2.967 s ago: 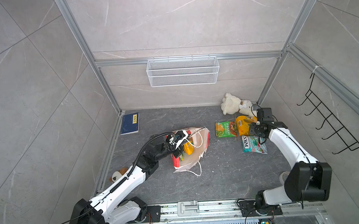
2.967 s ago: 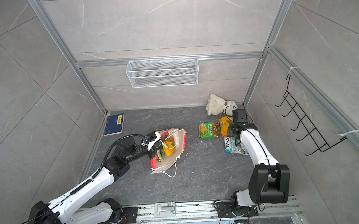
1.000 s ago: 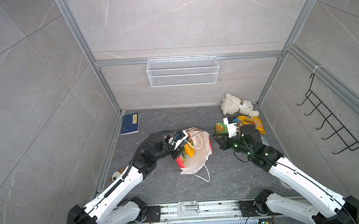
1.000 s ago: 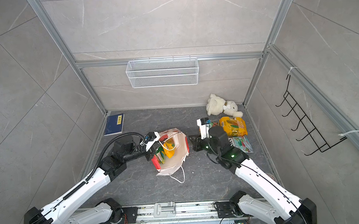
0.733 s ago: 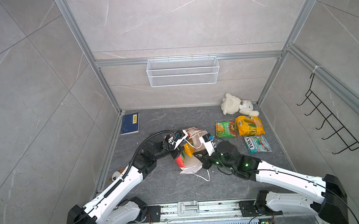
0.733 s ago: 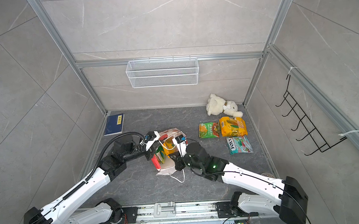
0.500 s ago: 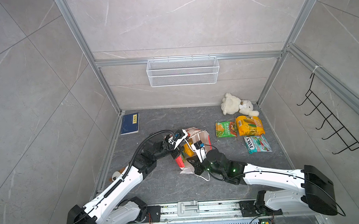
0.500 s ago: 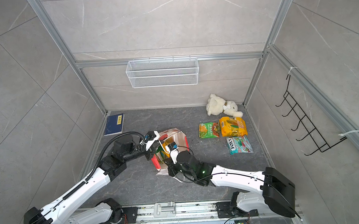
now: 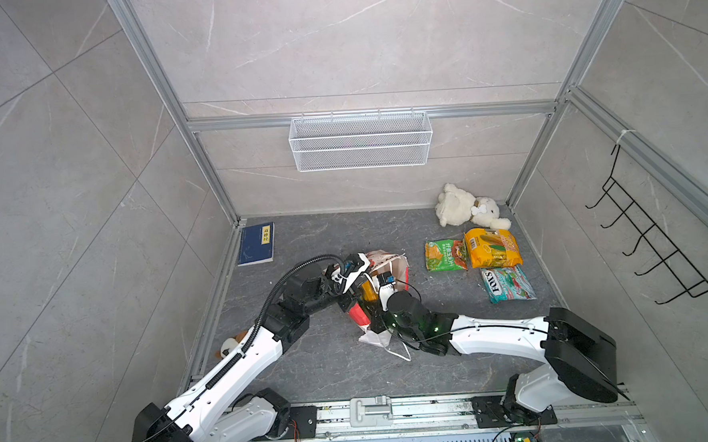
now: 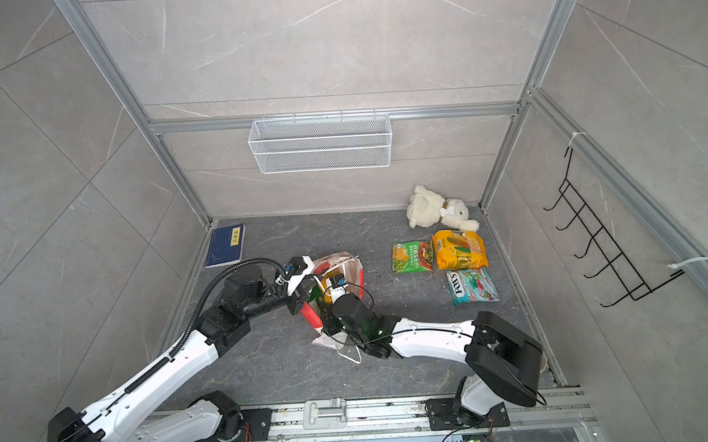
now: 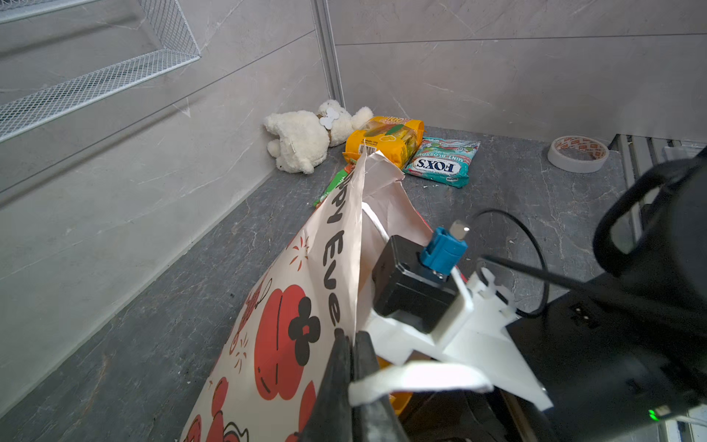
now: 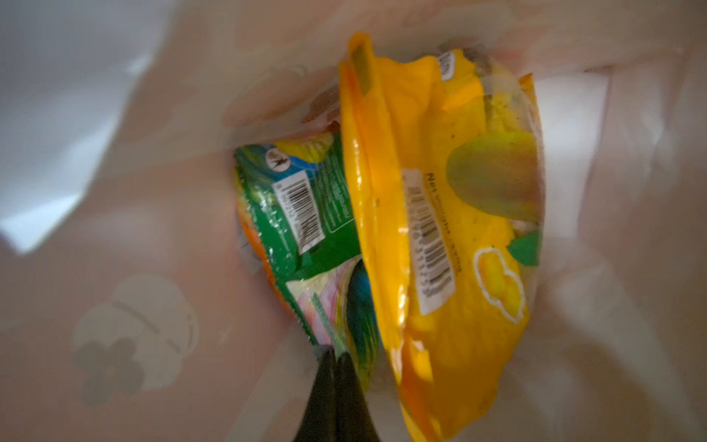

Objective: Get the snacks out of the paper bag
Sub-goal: 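Lower the right gripper into the bag beside the left gripper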

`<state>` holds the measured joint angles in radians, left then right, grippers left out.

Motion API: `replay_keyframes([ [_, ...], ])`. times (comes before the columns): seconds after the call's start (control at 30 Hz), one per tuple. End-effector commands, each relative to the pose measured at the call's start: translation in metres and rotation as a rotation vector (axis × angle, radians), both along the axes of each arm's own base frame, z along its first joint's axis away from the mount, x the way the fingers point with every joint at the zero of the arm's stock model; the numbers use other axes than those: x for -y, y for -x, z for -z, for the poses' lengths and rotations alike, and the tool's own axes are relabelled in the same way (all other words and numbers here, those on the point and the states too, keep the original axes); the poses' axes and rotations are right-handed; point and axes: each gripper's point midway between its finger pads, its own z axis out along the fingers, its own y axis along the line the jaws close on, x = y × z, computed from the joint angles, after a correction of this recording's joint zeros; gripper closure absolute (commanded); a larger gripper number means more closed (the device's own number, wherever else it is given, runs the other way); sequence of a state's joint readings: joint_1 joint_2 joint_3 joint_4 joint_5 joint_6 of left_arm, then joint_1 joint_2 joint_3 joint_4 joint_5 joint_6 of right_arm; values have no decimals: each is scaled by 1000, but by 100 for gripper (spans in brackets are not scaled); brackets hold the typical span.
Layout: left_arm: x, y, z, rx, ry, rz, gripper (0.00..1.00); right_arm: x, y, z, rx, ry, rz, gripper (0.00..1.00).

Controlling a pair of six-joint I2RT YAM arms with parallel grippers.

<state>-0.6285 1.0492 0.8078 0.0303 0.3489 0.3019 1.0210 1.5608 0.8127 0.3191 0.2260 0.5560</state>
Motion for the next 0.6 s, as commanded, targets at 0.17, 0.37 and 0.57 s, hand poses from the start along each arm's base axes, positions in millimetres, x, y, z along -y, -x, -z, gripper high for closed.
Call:
replay_keyframes([
  [0.17,10,4,-31,67,79,57,100,17,-43,11,-11,44,273,100],
  [0.37,6,3,-23,80,62,37,100,61,-56,24,-49,64,449,100],
  [0.57,8,-1,-14,73,52,30,100,95,-65,25,-61,65,530,100],
])
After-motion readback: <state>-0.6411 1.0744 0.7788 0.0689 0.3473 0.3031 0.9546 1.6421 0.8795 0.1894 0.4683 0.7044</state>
